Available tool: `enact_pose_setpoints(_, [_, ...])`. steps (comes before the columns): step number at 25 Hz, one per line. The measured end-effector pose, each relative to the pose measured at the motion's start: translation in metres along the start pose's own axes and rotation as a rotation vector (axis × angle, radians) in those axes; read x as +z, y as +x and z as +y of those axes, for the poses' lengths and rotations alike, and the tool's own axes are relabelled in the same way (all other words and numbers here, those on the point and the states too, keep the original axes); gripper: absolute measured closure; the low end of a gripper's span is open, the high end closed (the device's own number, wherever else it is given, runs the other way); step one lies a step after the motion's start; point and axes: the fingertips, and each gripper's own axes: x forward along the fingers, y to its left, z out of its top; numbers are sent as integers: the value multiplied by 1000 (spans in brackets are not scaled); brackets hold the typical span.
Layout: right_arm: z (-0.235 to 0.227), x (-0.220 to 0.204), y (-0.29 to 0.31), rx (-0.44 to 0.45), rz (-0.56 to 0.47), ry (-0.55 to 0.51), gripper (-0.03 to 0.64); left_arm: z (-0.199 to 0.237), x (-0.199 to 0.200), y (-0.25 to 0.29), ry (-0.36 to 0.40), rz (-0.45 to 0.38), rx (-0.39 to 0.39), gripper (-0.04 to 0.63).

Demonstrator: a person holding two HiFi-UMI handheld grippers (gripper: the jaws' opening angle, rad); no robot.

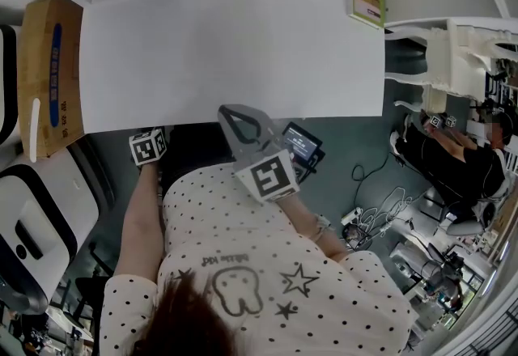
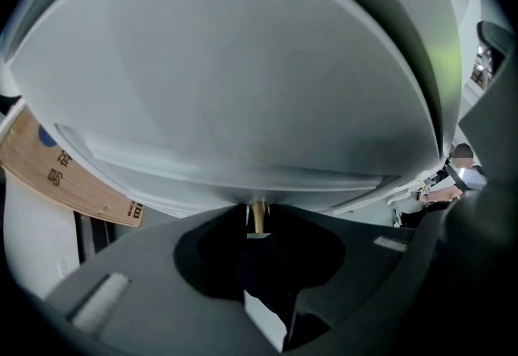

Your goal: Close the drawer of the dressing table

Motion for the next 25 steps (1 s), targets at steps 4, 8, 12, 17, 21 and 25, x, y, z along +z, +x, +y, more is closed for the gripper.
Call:
enact_pose_setpoints(4, [-3,3,2,-3,13,4,617,0,3,1,-1,2,-4,509])
enact_pose_setpoints(8, [-7,4,4,-5,28,8,617,0,2,3,-6,13,-6,508])
enact_pose_setpoints(12, [-8,5,7,1,18,6,617,-2,2,5,-2,15,-21,508])
enact_pose_setpoints(17, [-7,6,9,12,27,-1,617,-1,0,4,1,24,-14,506])
enact_pose_setpoints(21, [-8,4,11,10,10,4,617,-3,1,6,7,35,-36,503])
enact_pose_setpoints(25, [-9,2,9,1,12,9,617,-4,-1,6,26,53,-40,505])
